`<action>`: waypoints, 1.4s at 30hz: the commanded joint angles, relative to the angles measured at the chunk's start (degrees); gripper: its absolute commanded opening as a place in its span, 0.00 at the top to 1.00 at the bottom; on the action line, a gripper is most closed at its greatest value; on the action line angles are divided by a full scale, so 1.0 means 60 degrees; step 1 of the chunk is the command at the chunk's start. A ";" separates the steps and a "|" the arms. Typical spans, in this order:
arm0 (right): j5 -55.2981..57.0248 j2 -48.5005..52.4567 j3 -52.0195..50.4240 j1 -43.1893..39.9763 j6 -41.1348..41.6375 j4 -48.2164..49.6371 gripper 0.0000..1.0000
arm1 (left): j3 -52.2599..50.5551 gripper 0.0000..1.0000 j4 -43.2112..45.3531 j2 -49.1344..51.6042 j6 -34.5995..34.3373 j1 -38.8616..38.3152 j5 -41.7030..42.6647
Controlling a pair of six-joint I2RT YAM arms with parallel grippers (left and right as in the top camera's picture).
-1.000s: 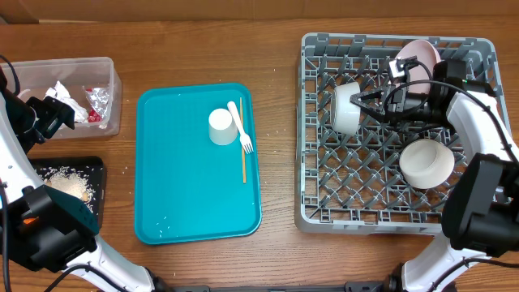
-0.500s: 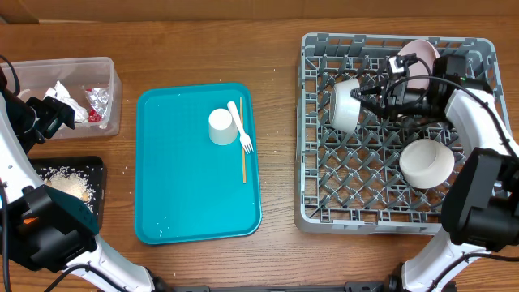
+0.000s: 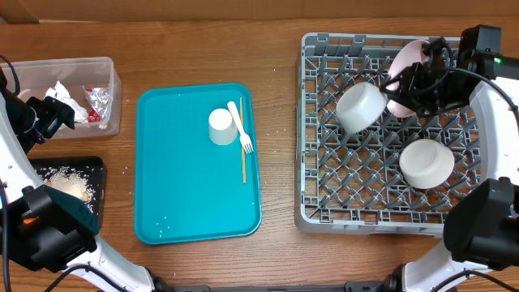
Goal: Sort waste into correct bins and load items into the dishwasher rack
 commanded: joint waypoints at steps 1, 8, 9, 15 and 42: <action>0.1920 0.0011 0.0051 -0.0025 0.0273 -0.0131 0.69 | 0.0168 0.00 -0.0018 -0.0233 -0.0200 -0.0044 -0.0124; 0.2503 -0.0029 0.0051 -0.0025 0.0302 -0.0492 0.66 | 0.0168 0.00 -0.0018 -0.0233 -0.0200 -0.0044 -0.0124; 0.2499 -0.0069 0.0055 -0.0025 0.0306 -0.0576 0.65 | 0.0168 0.00 -0.0018 -0.0233 -0.0200 -0.0044 -0.0124; 0.2499 -0.0860 0.0055 -0.0025 0.0299 -0.0805 0.59 | 0.0168 0.00 -0.0018 -0.0233 -0.0200 -0.0044 -0.0124; -0.1180 -0.3541 0.0044 -0.0022 0.0291 0.0160 0.00 | 0.0168 0.00 0.0153 -0.0233 -0.0204 -0.0044 -0.0018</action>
